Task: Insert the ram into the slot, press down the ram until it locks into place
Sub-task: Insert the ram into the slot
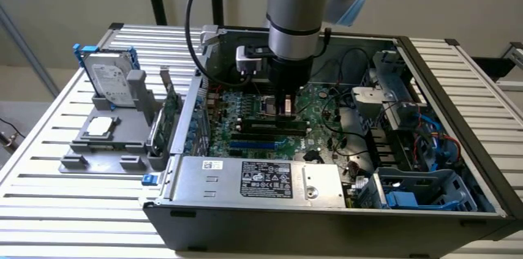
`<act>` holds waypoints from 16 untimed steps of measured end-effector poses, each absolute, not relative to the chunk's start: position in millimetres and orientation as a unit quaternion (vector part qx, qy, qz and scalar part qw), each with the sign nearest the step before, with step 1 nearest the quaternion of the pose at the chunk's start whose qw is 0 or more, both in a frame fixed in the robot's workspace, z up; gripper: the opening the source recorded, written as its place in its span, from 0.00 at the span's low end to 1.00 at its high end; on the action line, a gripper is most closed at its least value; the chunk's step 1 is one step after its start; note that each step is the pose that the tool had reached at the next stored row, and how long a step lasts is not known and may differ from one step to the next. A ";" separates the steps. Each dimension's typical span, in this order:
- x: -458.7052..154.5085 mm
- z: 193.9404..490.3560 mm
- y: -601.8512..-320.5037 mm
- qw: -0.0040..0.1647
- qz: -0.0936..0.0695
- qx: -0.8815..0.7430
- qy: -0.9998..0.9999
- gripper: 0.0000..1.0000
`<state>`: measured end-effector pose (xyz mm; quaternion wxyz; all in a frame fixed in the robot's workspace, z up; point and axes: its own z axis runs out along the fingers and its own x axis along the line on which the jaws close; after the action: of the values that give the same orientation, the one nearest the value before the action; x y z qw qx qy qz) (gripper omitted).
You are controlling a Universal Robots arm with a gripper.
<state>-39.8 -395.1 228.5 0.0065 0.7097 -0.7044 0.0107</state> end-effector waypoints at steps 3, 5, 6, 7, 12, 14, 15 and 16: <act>-40.1 228.0 -394.8 0.007 0.011 0.710 -0.704 0.13; -40.1 227.3 -394.7 0.007 0.011 0.710 -0.704 0.13; -40.1 226.8 -394.6 0.007 0.011 0.710 -0.704 0.13; -40.1 226.5 -394.4 0.007 0.011 0.710 -0.704 0.13; -40.1 225.2 -393.9 0.007 0.011 0.710 -0.704 0.13; -40.3 225.0 -393.8 0.007 0.011 0.710 -0.705 0.15; -40.2 225.0 -393.8 0.007 0.011 0.710 -0.705 0.15; -40.2 225.0 -393.8 0.007 0.011 0.710 -0.705 0.21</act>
<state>-40.2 -393.8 225.0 0.0069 0.7095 -0.7045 0.0108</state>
